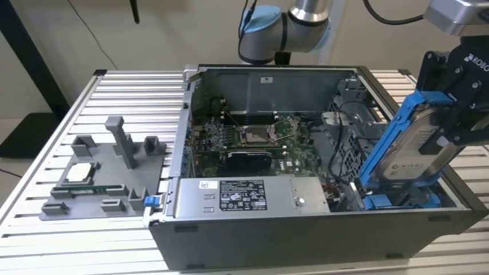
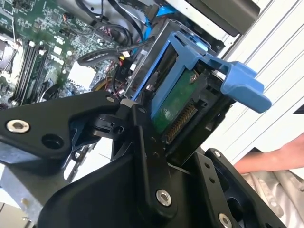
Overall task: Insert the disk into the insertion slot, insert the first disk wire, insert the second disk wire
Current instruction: 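Insert the disk into the insertion slot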
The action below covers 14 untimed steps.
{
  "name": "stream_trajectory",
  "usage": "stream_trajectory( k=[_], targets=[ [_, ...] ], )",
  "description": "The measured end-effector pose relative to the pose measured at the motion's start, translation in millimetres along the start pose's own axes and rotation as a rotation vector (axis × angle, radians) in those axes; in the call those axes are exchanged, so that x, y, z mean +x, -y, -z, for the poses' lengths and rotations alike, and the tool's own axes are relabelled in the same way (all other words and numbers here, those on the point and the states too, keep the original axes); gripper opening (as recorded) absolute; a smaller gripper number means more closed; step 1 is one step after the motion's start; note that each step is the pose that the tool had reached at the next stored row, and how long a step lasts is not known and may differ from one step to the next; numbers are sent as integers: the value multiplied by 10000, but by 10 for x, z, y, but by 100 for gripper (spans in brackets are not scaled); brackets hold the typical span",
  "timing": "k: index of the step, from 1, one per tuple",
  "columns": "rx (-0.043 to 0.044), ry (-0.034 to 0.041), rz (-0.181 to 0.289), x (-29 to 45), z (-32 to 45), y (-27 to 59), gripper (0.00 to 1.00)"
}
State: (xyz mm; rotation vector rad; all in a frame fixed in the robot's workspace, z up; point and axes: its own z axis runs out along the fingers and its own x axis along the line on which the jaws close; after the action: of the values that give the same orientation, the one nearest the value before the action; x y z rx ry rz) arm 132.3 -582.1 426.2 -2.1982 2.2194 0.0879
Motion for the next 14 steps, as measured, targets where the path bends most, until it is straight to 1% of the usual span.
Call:
stream_trajectory(
  k=[9, 14],
  targets=[
    [0, -1, -1, 6, -115, 47, 0],
    [0, 0, -2, 5, -168, 53, 0]
  ],
)
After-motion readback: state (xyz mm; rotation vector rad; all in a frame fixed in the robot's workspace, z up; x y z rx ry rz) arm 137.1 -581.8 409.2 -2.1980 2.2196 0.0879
